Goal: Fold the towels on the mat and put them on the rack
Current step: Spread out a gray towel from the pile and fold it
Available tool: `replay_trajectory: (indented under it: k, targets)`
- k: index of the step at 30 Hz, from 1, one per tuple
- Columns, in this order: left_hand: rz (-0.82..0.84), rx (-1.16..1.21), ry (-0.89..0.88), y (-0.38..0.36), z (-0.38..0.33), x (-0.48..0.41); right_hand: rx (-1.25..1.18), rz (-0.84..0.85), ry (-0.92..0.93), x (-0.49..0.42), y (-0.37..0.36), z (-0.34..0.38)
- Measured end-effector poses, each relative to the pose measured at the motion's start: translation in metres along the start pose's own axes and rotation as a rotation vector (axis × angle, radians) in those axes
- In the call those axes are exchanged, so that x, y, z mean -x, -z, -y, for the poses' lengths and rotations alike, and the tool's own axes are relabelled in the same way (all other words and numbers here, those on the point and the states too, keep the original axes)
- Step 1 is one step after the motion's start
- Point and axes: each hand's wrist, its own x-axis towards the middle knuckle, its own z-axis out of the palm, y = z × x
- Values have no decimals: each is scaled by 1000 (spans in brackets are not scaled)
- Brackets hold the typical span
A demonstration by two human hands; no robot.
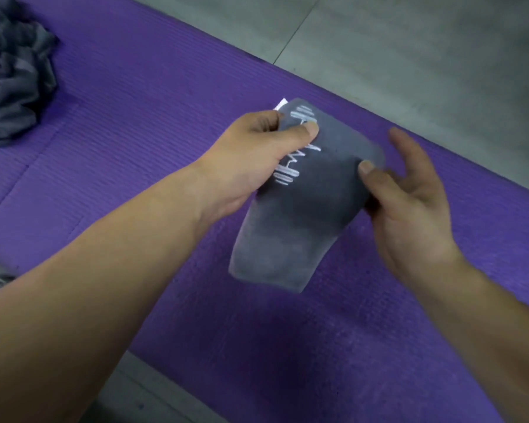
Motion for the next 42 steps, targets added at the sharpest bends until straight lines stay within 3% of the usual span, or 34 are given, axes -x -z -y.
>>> replay_trajectory:
  k: [4, 7, 10, 13, 16, 19, 25, 28, 32, 39, 42]
  targets:
    - [-65, -151, -135, -11, -24, 2, 0, 23, 130, 8, 1, 30]
    - [-130, -247, -254, -22, -35, 5, 276, 64, 245, 16, 9, 44]
    - [70, -327, -363, -29, -44, 9, 590, 31, 267, 26, 20, 52]
    - [257, -660, -459, -33, -44, 15, 796, -11, 248, 38, 29, 59]
    - [347, -962, -439, -43, -32, 28, 891, 29, 211, 53, 38, 64]
    - [365, -1056, -448, -50, -27, 30, 981, 46, 195, 71, 48, 67]
    - [371, -988, -582, -54, -45, 29, 1040, -12, 201, 85, 66, 82]
    - [421, -886, -552, -56, -45, 27, 989, -29, 281, 86, 72, 84]
    - [504, -480, -340, -71, -26, 25, 661, -35, 153, 84, 82, 82]
    - [223, -280, -71, -109, 15, 10, 181, -243, -98, 60, 98, 43]
    - [112, -75, 135, -117, 28, -2, 44, -149, -229, 48, 104, 29]
